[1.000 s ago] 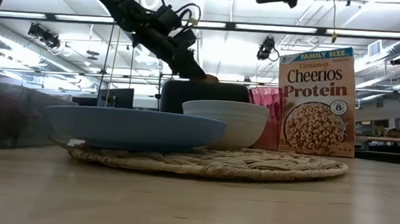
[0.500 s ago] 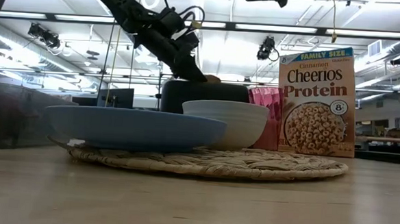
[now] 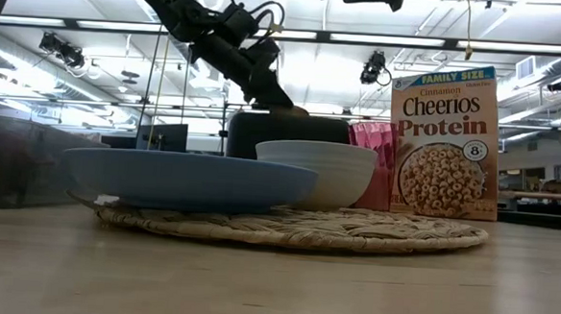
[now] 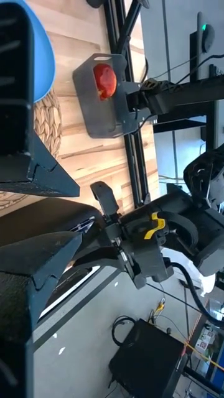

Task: Arrange a breakfast setting
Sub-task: Put the brown toasted bread on the blue plate

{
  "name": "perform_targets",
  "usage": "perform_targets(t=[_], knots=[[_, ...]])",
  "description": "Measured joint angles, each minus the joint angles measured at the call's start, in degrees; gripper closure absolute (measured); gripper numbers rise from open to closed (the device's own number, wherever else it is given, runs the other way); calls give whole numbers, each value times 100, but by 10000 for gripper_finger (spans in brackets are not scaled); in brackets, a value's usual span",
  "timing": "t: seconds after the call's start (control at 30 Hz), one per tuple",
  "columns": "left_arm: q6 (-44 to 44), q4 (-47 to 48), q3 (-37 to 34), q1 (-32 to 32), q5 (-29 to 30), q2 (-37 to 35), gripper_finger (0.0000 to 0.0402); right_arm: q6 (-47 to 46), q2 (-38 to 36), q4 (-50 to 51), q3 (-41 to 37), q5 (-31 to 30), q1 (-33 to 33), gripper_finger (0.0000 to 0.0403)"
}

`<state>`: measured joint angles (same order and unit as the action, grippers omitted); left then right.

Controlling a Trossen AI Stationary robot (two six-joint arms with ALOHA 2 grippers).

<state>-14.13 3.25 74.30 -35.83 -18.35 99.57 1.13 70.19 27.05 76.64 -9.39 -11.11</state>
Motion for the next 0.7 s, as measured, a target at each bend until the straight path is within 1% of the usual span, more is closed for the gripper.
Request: perform_targets(t=[0.23,0.43,0.7], knots=[[0,64,4,4,-30,-107,332,4,0,5,0,2,0,293],[-82,279,-90,-12,-36,-106,331,9,0,11,0,4,0,293],[-194,254,-125,-72,-173,-29,331,-4,0,13,0,7,0,293]])
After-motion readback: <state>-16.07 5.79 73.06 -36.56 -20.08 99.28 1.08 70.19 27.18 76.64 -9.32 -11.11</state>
